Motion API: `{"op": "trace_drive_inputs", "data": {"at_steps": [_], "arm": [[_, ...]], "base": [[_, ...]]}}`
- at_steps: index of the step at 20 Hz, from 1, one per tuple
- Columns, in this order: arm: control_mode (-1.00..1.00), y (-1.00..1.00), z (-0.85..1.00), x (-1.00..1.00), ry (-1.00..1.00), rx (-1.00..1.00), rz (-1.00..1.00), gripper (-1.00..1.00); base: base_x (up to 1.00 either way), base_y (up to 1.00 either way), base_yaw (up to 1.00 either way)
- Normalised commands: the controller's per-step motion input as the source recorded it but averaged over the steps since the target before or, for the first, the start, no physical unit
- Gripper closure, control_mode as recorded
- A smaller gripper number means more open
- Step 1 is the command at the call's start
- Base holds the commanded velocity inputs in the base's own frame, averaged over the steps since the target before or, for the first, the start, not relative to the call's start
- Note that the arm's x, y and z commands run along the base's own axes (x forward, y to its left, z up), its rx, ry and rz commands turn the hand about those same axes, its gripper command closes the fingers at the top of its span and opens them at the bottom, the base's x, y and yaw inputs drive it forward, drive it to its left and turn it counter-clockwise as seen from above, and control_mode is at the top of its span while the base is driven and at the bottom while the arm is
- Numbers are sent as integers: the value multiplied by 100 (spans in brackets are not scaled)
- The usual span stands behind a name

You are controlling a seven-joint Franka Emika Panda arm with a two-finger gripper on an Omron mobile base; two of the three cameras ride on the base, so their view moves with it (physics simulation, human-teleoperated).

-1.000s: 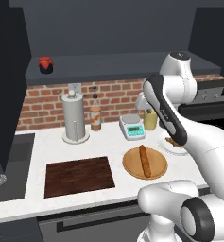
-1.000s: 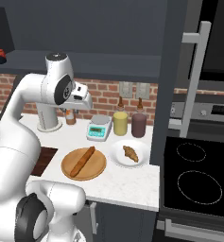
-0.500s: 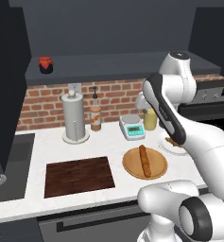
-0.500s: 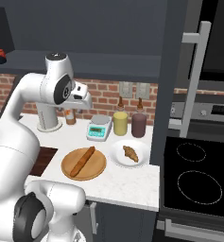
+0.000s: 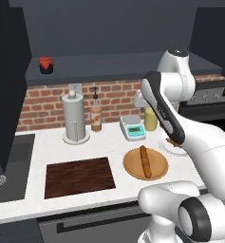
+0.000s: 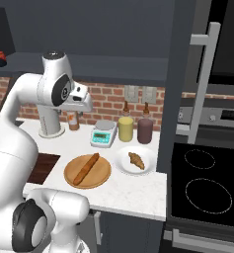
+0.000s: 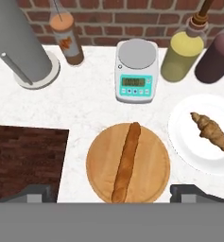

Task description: From the different types of pastries on the counter, select a croissant and place it on the cutting board. Then retrieve a jar of jam from the cabinet and place it alongside the croissant on the cutting board.

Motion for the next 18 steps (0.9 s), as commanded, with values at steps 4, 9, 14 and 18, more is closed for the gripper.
{"op": "trace_drive_inputs", "data": {"at_steps": [4, 9, 14, 18], "arm": [[-100, 16, 11, -6, 0, 0, 0, -100], [-100, 34, 23, -13, 0, 1, 0, -100], [-100, 58, 19, -7, -1, 5, 0, -100], [-100, 63, 19, -2, 0, 6, 0, -100]], "base": [[0, 0, 0], [0, 0, 0], [0, 0, 0], [0, 0, 0]]}}
